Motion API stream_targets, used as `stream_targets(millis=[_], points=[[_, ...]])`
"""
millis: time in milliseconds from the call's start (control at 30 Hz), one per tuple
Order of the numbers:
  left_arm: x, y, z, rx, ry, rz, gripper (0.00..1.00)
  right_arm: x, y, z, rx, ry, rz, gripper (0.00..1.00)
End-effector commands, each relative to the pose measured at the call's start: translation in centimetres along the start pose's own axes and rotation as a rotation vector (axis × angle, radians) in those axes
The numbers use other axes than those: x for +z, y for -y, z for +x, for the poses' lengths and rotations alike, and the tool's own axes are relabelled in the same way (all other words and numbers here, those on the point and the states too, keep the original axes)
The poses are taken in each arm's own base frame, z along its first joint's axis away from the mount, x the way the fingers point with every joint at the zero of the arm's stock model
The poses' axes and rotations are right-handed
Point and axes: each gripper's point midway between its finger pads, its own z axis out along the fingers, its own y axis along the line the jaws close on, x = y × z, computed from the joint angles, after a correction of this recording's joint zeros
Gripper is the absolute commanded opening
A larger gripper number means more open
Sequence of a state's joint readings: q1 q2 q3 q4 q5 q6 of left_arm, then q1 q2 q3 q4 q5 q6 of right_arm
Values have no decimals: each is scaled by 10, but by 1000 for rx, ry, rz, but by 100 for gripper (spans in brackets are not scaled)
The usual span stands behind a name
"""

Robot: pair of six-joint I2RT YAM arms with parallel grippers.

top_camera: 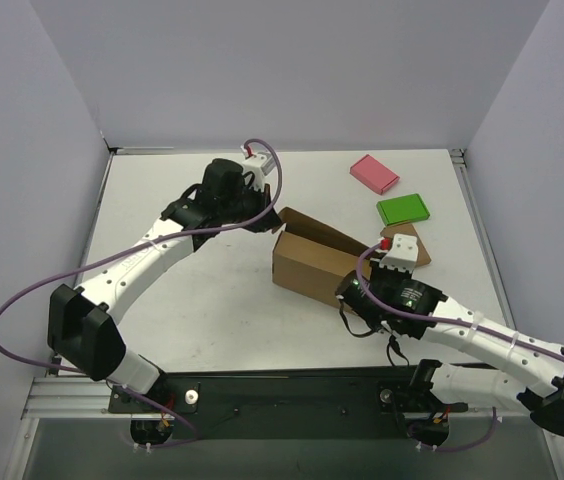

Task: Fold the paper box

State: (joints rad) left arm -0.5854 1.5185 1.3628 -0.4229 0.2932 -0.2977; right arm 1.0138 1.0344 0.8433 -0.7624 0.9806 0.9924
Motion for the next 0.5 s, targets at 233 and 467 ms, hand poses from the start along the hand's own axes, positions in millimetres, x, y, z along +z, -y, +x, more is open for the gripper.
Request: stream_targets(millis=[233, 467], points=[[-4, 4, 42, 100, -93, 38, 0, -39, 3, 85, -270, -447, -139, 24], [-8, -2, 43, 228, -113, 35, 0, -53, -13, 42, -231, -380, -258, 70]])
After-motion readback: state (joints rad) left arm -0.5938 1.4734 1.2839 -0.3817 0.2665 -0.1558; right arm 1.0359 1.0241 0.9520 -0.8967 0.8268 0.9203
